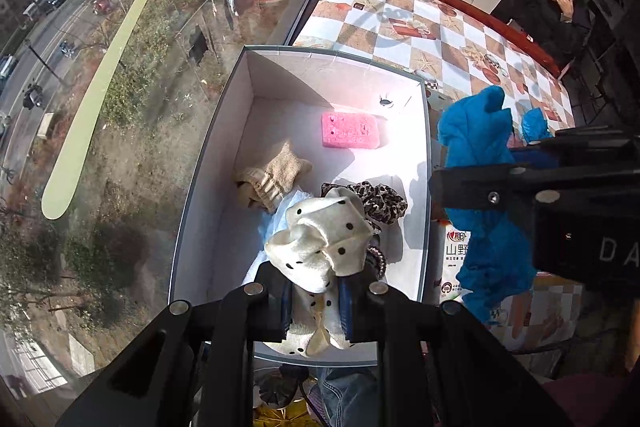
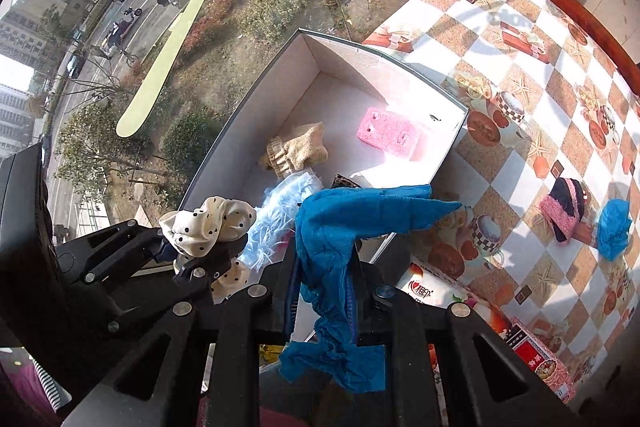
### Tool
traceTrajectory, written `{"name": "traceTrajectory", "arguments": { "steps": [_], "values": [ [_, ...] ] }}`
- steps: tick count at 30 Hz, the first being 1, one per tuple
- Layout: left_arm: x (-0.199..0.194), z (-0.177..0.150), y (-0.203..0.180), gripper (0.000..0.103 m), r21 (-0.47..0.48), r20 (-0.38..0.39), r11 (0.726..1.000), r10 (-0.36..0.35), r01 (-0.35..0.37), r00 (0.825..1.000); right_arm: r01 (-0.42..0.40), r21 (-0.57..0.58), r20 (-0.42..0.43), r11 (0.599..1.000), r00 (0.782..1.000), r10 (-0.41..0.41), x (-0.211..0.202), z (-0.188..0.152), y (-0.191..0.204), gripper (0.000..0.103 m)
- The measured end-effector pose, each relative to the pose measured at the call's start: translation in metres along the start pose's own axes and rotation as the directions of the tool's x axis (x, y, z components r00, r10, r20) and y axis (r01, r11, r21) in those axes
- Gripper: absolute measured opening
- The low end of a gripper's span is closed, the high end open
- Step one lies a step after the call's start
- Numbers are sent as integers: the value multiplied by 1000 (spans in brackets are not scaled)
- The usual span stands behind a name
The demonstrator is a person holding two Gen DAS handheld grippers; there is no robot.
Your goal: Organize soft objects
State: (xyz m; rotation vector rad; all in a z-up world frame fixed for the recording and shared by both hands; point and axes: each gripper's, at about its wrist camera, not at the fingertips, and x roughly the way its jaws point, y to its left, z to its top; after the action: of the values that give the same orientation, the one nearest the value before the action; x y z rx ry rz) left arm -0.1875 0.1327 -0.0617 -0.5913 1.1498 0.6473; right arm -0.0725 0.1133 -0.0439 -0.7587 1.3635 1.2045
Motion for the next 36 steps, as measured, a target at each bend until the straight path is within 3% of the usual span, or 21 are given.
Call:
{"name": "traceTrajectory", "arguments": {
  "steps": [29, 31, 33, 35, 36],
  "values": [
    [6, 3, 9, 22, -41, -8, 999, 14, -14, 1000, -22, -16, -2, 1000, 1000, 22, 8, 25, 11, 20],
    [4, 4, 10, 33, -49, 5, 999, 16, -16, 1000, -18, -14, 2, 1000, 1000, 18, 8, 27, 10, 20],
    [2, 4, 10, 63, -56, 21, 998, 27, -26, 999, -13, -11, 14, 1000, 1000, 13, 6, 30, 10, 20],
    [-1, 4, 9, 81, -58, 37, 998, 36, -33, 999, -13, -5, 14, 1000, 1000, 13, 5, 32, 9, 21],
    [-2, 5, 9, 84, -57, 43, 998, 36, -33, 998, -10, 0, 12, 1000, 1000, 10, 5, 34, 8, 29]
  ]
}}
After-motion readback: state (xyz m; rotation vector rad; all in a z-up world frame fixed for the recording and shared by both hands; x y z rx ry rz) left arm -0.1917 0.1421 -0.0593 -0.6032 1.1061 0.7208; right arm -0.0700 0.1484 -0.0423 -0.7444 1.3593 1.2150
